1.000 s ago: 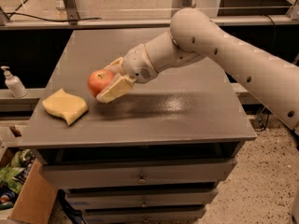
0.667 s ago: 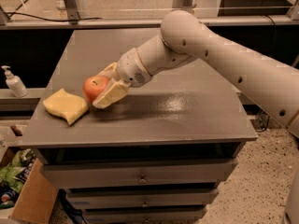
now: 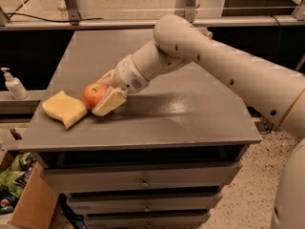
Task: Move apple near sponge
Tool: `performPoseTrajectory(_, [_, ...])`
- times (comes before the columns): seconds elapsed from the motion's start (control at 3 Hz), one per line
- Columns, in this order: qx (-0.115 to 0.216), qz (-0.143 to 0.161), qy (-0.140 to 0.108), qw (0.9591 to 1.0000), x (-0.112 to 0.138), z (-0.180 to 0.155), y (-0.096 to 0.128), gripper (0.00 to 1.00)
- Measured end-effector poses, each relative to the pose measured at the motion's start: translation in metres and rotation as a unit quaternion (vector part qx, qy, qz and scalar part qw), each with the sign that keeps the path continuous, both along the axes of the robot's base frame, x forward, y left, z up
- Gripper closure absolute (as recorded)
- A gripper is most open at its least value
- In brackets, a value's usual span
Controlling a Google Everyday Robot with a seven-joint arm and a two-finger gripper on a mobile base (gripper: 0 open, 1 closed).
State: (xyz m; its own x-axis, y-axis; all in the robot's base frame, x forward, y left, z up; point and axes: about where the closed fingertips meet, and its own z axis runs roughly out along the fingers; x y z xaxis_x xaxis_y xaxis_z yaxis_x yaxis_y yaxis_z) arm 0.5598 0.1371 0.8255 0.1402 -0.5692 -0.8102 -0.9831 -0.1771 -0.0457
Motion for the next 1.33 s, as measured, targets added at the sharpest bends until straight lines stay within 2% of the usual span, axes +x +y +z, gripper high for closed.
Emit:
performPoseTrajectory(0.33, [-0.002,0.0,0.0,1.0,0.0,0.0005,0.0,0.83])
performPoseTrajectory(1.33, [-0.002,0.0,0.0,1.0,0.0,0.0012,-0.0001,0.14])
